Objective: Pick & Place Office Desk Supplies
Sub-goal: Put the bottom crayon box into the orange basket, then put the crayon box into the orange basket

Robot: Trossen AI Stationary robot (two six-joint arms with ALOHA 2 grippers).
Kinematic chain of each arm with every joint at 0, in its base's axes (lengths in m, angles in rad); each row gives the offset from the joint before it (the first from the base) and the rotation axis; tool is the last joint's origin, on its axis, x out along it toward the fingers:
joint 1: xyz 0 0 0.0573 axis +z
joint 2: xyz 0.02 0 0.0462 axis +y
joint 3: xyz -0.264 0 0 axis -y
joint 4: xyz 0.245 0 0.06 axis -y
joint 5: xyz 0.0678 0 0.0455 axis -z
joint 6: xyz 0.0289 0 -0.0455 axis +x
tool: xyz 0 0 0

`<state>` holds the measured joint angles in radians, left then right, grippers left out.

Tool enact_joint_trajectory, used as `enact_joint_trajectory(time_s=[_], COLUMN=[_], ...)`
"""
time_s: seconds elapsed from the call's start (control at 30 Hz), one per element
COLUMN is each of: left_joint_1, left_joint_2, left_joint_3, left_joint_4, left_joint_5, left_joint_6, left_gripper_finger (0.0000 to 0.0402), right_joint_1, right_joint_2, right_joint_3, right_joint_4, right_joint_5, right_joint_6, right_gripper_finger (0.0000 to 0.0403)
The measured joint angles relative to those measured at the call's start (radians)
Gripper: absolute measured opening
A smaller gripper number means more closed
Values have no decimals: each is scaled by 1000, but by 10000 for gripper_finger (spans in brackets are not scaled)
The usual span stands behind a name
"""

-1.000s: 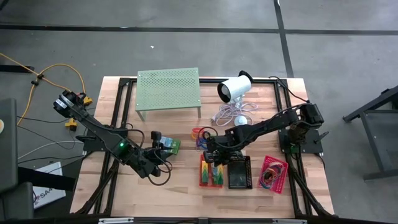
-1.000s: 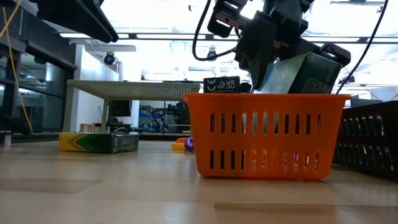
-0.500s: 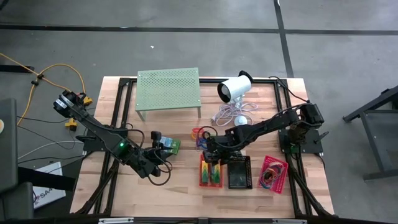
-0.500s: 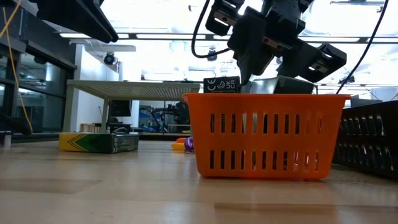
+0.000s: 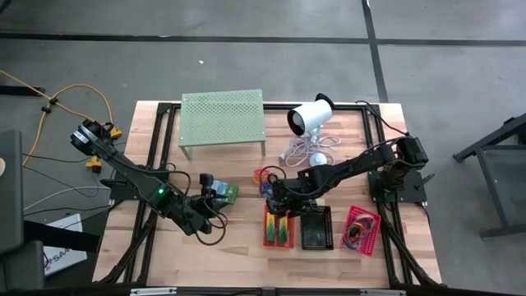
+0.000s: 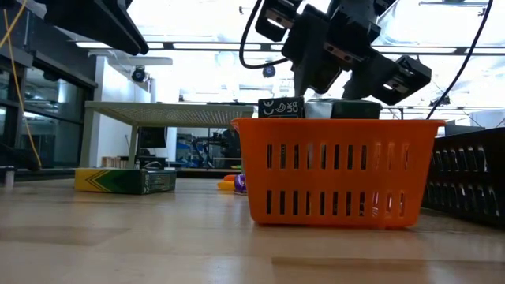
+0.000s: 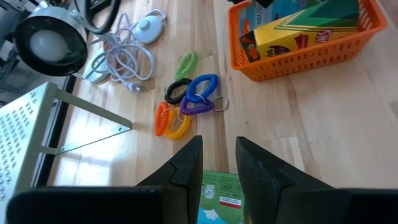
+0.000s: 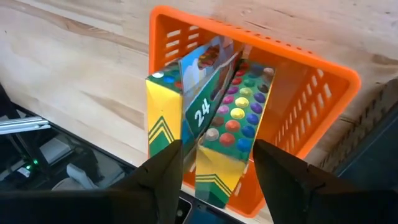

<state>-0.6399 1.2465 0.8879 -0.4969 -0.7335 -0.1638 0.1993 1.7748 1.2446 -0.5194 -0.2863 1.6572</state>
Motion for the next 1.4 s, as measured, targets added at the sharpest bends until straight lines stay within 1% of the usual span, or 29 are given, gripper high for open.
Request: enact_joint_trajectory(time_s=[0.5,0.67,0.87,1.1,1.27,1.4], left_joint_1=[0,0,0,0,0,0], left_joint_2=[0,0,0,0,0,0], left_joint_3=[0,0,0,0,0,0], left_joint_4=[0,0,0,0,0,0], left_joint_5=[9,9,9,9,8,8], left_joint_6=[0,0,0,0,0,0], left_gripper_finger=[89,89,89,89,89,89], right_joint_1=[0,-18,-44,-72,-98,-127], right_joint_2=[0,0,-4,-14,-59,-113], right_joint_3=[0,0,0,0,0,0], right_joint_4=[-1,0,0,-1,1,-16], right_joint_5=[7,-46,-107,-141,-139,-131], right_joint_6=[14,10,-68,-188,-289,-419], right_gripper_finger=[183,183,183,183,183,180])
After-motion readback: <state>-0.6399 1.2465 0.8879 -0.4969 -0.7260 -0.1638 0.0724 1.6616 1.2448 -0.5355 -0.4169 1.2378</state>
